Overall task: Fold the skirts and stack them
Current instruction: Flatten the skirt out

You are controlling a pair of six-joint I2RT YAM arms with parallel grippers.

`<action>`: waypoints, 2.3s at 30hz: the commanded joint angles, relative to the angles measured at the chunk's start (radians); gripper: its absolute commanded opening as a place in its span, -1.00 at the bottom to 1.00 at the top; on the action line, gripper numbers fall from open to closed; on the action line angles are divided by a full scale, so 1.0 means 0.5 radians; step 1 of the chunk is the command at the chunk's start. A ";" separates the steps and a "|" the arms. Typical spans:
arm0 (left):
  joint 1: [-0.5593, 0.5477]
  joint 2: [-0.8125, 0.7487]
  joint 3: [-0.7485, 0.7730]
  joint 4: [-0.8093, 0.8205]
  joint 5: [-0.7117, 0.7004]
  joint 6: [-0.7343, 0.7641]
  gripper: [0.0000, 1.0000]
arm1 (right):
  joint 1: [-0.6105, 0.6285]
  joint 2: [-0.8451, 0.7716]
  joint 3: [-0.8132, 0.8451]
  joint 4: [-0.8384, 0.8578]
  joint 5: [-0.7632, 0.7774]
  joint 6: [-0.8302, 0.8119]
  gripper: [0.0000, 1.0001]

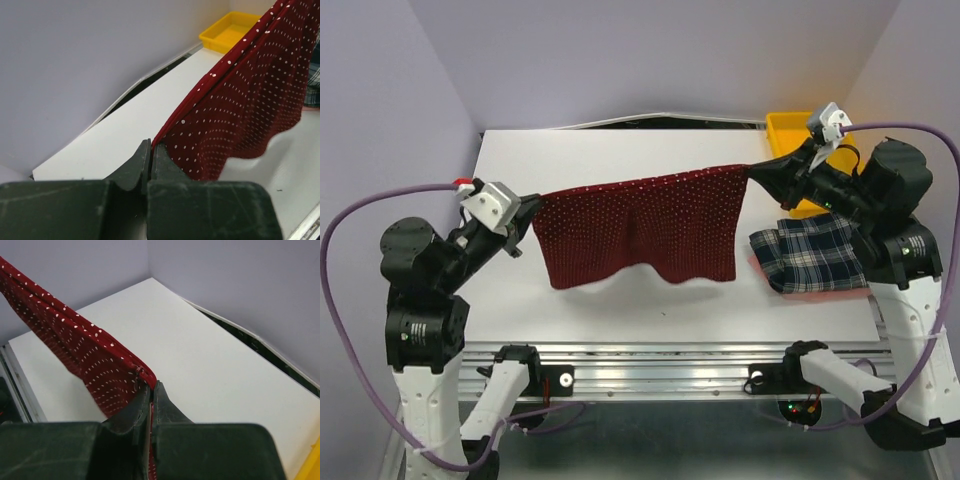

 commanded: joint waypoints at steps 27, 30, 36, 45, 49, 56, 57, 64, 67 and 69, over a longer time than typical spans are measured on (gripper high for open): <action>0.031 1.868 0.781 0.015 -0.749 -0.158 0.13 | -0.046 1.989 1.145 -0.198 0.314 -0.194 0.47; 0.028 1.773 0.585 -0.148 -0.694 -0.124 0.12 | -0.028 1.931 0.946 -0.379 0.111 -0.369 0.23; 0.009 1.647 0.159 -0.372 -0.513 -0.026 -0.12 | 0.076 1.995 0.767 -0.726 -0.037 -0.700 -0.11; -0.294 1.735 -0.130 -0.437 -0.617 0.060 -0.32 | 0.193 2.167 0.590 -0.963 0.269 -0.992 -0.12; -0.313 1.910 -0.134 -0.409 -0.721 -0.007 -0.35 | 0.229 2.146 0.394 -0.904 0.405 -1.057 -0.13; -0.313 2.293 0.038 -0.427 -0.767 -0.063 -0.43 | 0.315 2.112 0.056 -0.919 0.565 -1.143 -0.14; -0.313 2.342 0.108 -0.424 -0.776 -0.069 -0.45 | 0.316 2.097 0.019 -0.919 0.568 -1.143 -0.14; -0.310 2.867 0.776 -0.498 -0.823 -0.100 -0.46 | 0.463 1.934 -0.227 -1.002 0.402 -1.088 -0.11; -0.325 3.226 1.359 -0.648 -0.810 -0.100 -0.47 | 0.552 1.894 -0.261 -1.085 0.212 -1.020 -0.06; -0.356 3.447 1.626 -0.697 -0.746 -0.042 -0.45 | 0.604 1.879 -0.255 -1.116 0.084 -1.014 0.02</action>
